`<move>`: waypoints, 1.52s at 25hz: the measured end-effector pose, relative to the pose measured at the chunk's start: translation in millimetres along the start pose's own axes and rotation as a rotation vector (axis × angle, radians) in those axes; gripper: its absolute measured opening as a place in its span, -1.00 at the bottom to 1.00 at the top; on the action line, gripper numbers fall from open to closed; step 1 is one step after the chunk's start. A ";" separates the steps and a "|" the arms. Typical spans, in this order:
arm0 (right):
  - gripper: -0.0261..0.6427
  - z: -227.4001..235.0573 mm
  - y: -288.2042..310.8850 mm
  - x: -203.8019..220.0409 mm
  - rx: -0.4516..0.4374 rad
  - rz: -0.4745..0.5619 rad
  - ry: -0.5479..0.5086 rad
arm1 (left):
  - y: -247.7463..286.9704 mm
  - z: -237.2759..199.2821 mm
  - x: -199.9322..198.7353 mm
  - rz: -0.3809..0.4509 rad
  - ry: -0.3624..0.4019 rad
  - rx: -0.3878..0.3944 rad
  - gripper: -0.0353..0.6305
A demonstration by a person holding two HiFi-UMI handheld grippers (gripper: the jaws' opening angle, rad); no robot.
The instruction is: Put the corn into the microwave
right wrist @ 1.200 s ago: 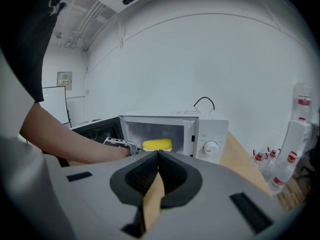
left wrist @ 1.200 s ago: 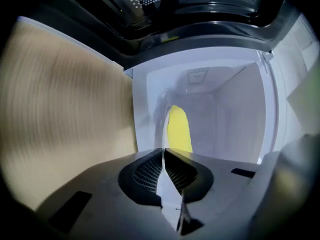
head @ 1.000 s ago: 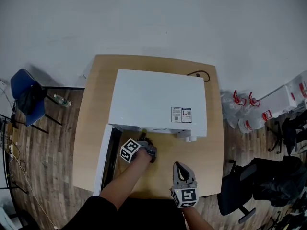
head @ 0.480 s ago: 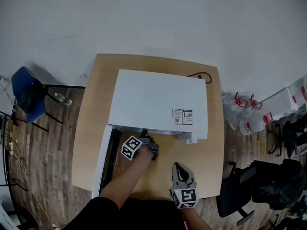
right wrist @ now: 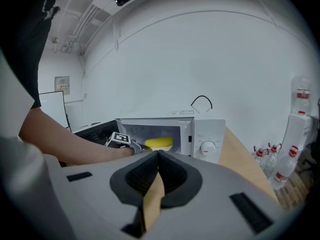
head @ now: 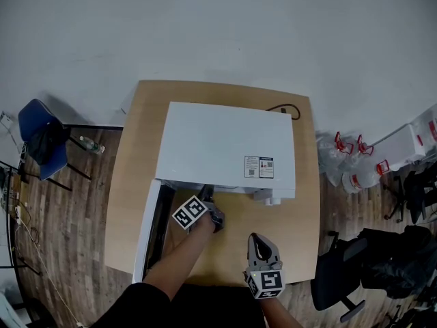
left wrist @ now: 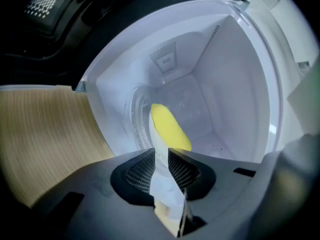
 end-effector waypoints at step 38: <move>-0.74 17.0 -20.5 -16.4 0.048 0.065 0.009 | -45.0 54.6 -12.7 -0.093 0.675 0.063 -0.33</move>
Point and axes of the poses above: the fingertips, and each gripper's own axes: y forward along the fingers, z to its right, x out of its underside, the point moved 10 cm from there along -y, backward along the fingers, and after that the axes turned 15 degrees about y, right-handed, at the moved point
